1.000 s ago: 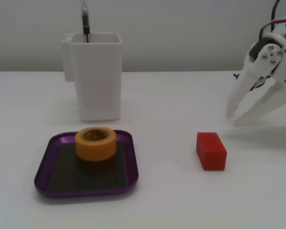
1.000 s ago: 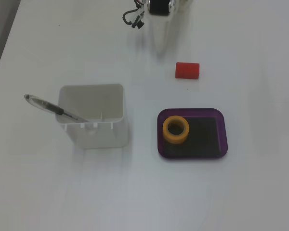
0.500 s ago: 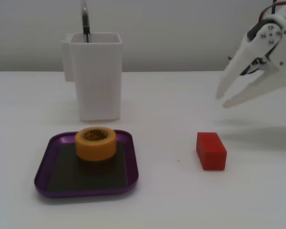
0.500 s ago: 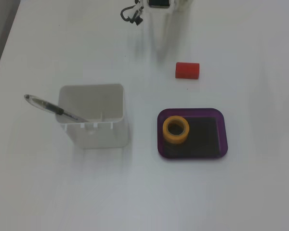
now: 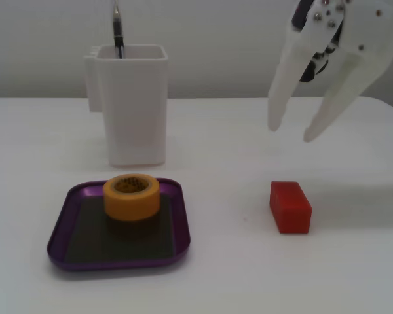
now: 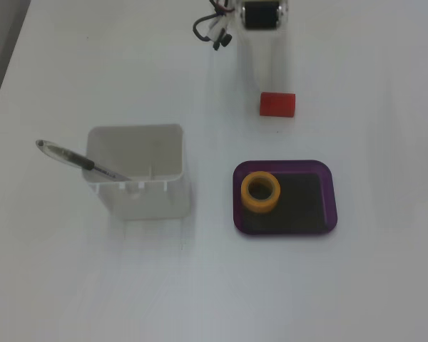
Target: Pick up the red cube and place it in the box.
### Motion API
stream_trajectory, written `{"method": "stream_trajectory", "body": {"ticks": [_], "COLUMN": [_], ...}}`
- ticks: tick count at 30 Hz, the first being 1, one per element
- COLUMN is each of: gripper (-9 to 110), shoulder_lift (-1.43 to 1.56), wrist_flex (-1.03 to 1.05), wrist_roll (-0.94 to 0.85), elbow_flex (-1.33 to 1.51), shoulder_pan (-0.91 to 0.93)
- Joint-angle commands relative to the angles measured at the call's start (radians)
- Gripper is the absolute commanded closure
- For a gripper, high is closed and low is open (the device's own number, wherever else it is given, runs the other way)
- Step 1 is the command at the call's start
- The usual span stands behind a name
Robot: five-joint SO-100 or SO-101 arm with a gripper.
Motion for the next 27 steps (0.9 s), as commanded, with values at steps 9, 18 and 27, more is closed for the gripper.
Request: {"method": "stream_trajectory", "body": {"ticks": [9,18,27], "gripper": [71,71,74], "shoulder_lift": [-0.255,-0.413,-0.526], "wrist_flex": [-0.003,-0.038,-0.109], "wrist_roll": [0.106,0.158,0.178], "elbow_flex": [-0.11,-0.109,-0.109], "shoulder_pan": [-0.107,-0.109,-0.109]}}
